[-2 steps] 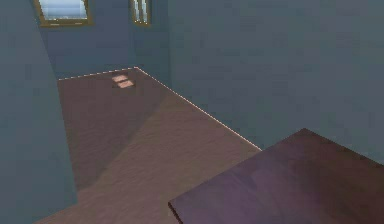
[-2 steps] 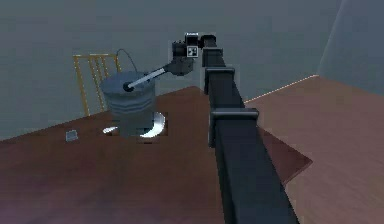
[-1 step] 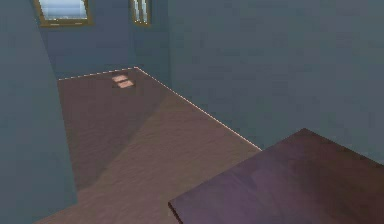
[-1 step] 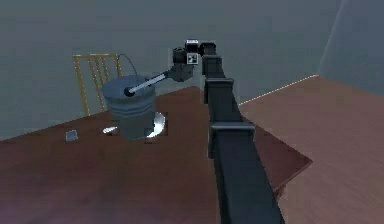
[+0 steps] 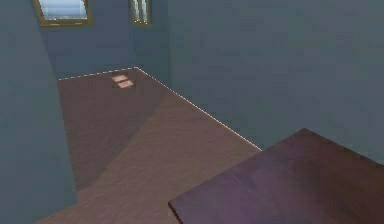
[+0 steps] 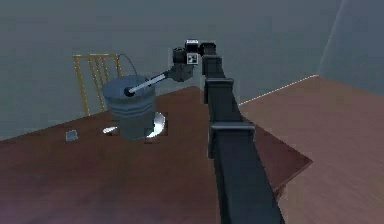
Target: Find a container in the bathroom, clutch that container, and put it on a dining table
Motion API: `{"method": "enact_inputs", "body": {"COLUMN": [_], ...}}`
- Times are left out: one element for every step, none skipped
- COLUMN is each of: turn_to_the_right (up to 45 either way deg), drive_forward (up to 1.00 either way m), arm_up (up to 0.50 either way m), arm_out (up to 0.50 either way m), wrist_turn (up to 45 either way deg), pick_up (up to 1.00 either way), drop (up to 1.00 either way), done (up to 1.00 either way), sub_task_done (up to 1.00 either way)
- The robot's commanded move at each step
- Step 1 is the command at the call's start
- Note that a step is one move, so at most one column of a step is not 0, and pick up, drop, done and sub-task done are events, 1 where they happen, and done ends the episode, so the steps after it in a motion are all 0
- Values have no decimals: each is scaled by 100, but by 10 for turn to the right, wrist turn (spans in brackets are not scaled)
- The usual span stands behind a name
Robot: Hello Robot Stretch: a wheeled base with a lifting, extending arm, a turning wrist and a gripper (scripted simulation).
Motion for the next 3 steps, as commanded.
{"method": "enact_inputs", "body": {"turn_to_the_right": [0,0,0], "drive_forward": [0,0,0], "arm_up": [0,2,0], "arm_out": [0,0,-8], "wrist_turn": [0,0,0], "pick_up": [0,0,0], "drop": [100,0,0], "done": [0,0,0], "sub_task_done": [0,0,0]}}
